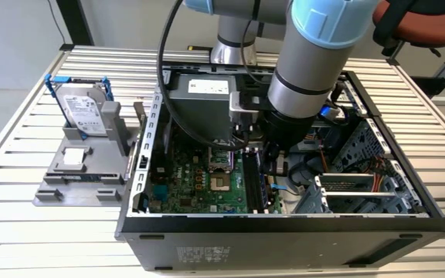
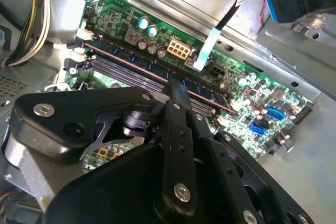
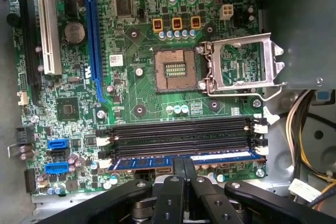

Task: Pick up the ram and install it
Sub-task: 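Press down the ram until it locks into place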

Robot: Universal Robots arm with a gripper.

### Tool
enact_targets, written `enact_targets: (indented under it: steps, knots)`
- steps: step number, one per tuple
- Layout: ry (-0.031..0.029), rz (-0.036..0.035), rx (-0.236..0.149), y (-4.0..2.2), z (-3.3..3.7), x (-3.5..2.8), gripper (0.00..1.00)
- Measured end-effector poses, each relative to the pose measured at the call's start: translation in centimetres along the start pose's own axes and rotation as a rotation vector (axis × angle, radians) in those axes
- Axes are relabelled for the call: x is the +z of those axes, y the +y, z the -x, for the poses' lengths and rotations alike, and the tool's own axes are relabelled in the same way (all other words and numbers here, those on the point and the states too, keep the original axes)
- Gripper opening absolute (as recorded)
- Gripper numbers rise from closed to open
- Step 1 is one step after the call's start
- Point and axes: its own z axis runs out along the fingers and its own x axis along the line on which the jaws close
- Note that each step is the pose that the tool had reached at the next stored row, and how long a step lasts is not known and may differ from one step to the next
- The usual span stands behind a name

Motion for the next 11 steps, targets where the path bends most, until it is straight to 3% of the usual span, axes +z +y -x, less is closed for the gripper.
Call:
enact_targets:
  steps: [6, 11]
  knots:
    - [-0.0001, 0.0, -0.001, 0.0, 0.0, 0.2, 0.0]
    - [0.0014, -0.0001, -0.001, -0.02, -0.02, 1.07, 0.0]
